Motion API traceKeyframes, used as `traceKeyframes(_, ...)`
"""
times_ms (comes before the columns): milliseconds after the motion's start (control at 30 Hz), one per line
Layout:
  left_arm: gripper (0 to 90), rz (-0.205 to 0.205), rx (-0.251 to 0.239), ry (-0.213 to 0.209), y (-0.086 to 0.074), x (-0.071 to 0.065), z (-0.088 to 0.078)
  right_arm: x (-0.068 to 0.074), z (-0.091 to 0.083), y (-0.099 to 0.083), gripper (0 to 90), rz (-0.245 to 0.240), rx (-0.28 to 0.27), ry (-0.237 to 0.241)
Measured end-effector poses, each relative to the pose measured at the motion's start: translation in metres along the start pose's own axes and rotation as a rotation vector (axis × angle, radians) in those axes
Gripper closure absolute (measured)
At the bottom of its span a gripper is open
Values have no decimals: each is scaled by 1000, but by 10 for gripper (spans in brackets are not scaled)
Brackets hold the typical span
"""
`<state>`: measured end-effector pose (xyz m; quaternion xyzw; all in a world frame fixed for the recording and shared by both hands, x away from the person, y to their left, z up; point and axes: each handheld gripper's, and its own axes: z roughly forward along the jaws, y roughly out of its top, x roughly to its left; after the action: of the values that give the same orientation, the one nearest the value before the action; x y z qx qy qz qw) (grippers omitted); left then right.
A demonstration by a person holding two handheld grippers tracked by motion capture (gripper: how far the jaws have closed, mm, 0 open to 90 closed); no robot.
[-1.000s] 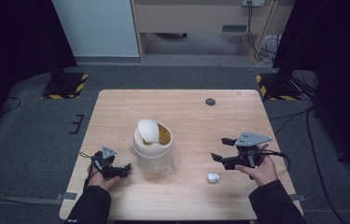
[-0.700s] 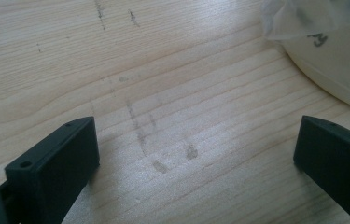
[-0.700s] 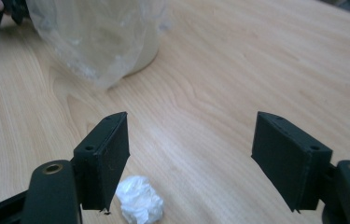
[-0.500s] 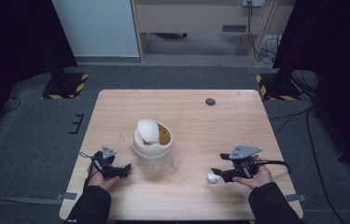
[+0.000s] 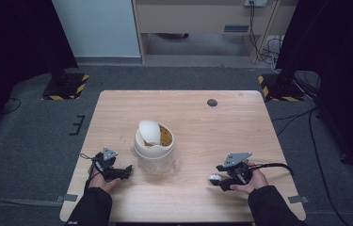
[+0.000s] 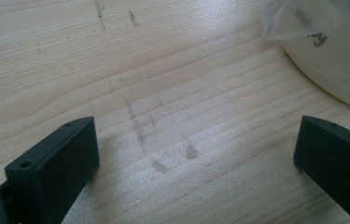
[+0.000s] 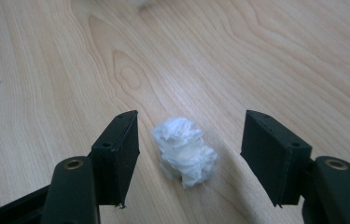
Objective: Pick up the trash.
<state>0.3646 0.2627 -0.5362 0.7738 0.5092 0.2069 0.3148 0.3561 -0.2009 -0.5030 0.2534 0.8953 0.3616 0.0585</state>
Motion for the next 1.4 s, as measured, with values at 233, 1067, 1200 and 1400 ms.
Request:
traceKeyframes(233, 0, 0, 0, 0, 0, 0, 0, 1, 2, -1, 413, -5, 44, 5)
traceKeyframes(1067, 0, 0, 0, 0, 0, 0, 0, 0, 11, 1, 635, -35, 132, 4)
traceKeyframes(1200, 0, 0, 0, 0, 0, 0, 0, 0, 10, 2, 652, -30, 134, 10)
traceKeyframes(1400, 0, 0, 0, 0, 0, 0, 0, -1, 5, 4, 658, -2, 104, 14)
